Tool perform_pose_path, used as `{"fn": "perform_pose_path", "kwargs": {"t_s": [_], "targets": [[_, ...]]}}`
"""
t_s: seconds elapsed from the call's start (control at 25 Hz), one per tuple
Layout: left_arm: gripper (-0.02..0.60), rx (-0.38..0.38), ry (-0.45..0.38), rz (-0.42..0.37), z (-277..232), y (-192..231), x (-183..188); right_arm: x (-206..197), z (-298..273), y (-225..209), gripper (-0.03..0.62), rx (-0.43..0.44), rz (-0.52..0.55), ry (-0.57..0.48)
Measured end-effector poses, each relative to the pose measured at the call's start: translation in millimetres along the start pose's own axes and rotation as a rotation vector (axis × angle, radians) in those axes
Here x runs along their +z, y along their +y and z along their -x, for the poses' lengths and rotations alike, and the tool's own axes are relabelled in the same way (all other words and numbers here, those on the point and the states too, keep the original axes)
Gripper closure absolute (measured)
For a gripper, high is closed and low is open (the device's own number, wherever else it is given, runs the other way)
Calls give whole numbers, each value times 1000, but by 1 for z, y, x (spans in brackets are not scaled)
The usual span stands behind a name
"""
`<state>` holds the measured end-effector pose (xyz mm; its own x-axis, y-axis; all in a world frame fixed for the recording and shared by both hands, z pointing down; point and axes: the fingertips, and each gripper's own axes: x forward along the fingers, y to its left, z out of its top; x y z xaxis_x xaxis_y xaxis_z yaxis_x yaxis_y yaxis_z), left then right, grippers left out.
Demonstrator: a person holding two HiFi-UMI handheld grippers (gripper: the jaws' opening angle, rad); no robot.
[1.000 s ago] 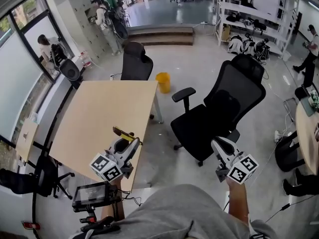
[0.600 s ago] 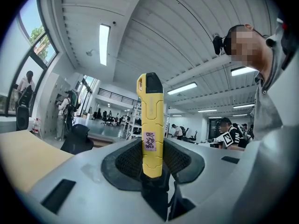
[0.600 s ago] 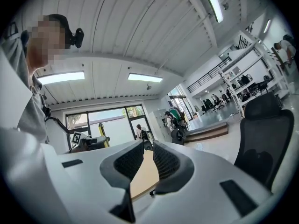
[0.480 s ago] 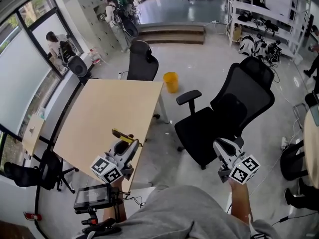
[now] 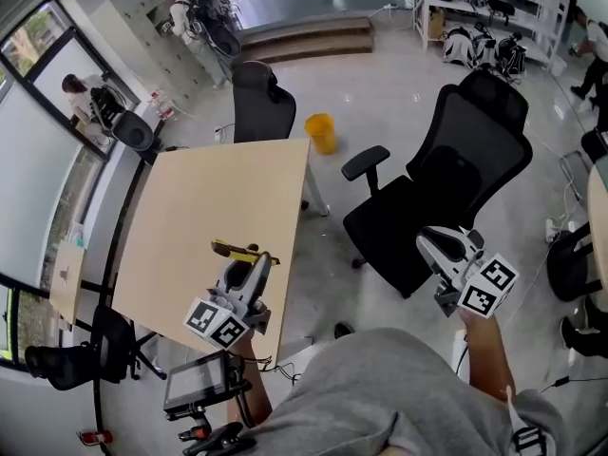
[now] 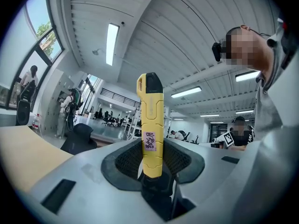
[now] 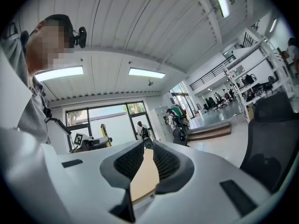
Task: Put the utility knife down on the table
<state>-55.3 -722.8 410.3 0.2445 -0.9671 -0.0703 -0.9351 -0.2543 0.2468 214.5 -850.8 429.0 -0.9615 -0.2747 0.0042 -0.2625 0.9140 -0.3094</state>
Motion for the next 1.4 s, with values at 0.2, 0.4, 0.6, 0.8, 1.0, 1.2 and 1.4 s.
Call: {"fn": "perform_pose_path", "kwargs": {"t_s": [0.2, 0.4, 0.6, 0.8, 1.0, 1.2, 1.4], "targets": [[455, -25, 16, 29, 15, 36, 10, -7, -32, 24, 533, -30, -24, 28], [454, -20, -10, 31, 19, 66, 13, -3, -63, 29, 533, -22, 1, 28], [454, 20, 6, 51, 19, 96, 9, -12, -86, 15, 533, -17, -20, 59], [455, 71, 4, 42, -1, 117, 18, -10, -116, -12, 533, 29, -38, 65], [454, 123, 4, 12, -29, 133, 32, 14, -145, -49, 533, 83, -36, 38], [454, 173, 6, -17, -61, 142, 39, 28, -162, -92, 533, 128, -39, 39], [456, 230, 7, -26, -76, 150, 34, 19, -170, -120, 533, 170, -57, 72]]}}
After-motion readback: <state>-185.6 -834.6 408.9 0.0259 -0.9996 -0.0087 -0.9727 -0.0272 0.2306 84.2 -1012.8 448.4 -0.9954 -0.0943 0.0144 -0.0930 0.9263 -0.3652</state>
